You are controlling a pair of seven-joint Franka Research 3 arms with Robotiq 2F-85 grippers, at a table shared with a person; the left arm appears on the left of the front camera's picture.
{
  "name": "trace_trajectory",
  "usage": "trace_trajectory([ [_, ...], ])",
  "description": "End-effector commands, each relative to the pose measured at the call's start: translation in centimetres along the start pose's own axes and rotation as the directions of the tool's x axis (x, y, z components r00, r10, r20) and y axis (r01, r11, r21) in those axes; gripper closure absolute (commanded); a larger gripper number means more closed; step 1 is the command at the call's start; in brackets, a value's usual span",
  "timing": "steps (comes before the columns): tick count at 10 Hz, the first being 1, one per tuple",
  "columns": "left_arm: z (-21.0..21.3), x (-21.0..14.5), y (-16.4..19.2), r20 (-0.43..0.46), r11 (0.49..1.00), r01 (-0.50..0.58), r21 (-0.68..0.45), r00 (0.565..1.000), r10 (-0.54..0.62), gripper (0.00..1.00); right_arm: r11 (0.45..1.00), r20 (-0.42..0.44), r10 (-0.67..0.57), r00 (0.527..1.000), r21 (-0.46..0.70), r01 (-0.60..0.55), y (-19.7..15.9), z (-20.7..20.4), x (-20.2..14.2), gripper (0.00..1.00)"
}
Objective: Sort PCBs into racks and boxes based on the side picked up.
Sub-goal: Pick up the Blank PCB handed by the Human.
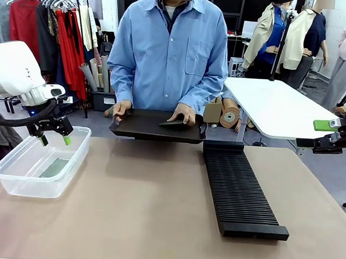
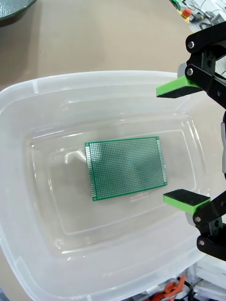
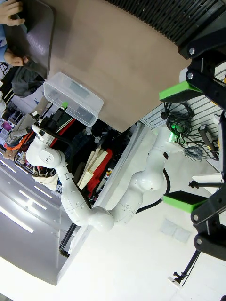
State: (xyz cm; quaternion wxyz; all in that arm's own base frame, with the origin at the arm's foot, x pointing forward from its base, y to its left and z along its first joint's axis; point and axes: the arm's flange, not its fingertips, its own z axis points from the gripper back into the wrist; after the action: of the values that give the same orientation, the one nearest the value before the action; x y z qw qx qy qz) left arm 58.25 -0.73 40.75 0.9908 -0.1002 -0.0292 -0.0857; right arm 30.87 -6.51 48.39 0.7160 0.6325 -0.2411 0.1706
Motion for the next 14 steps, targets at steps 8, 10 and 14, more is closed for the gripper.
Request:
trace_trajectory([
  [8, 2.9, -0.2, 1.8, 0.051, 0.952, -0.033, -0.304, 0.997, 0.051, 0.0, 1.0, -0.005, 0.011, 1.0, 0.004, -0.011, 0.2, 0.1, 0.4, 0.0],
  [10, 4.8, -0.5, 2.9, 0.087, 0.904, -0.003, -0.427, 0.995, 0.044, 0.0, 1.0, -0.005, 0.011, 1.0, 0.004, -0.011, 0.2, 0.1, 0.4, 0.0],
  [14, 6.4, -2.2, 4.0, 0.239, 0.769, 0.139, -0.624, 0.971, 0.018, 0.0, 1.0, -0.005, 0.011, 1.0, 0.004, -0.011, 0.2, 0.1, 0.4, 0.0],
])
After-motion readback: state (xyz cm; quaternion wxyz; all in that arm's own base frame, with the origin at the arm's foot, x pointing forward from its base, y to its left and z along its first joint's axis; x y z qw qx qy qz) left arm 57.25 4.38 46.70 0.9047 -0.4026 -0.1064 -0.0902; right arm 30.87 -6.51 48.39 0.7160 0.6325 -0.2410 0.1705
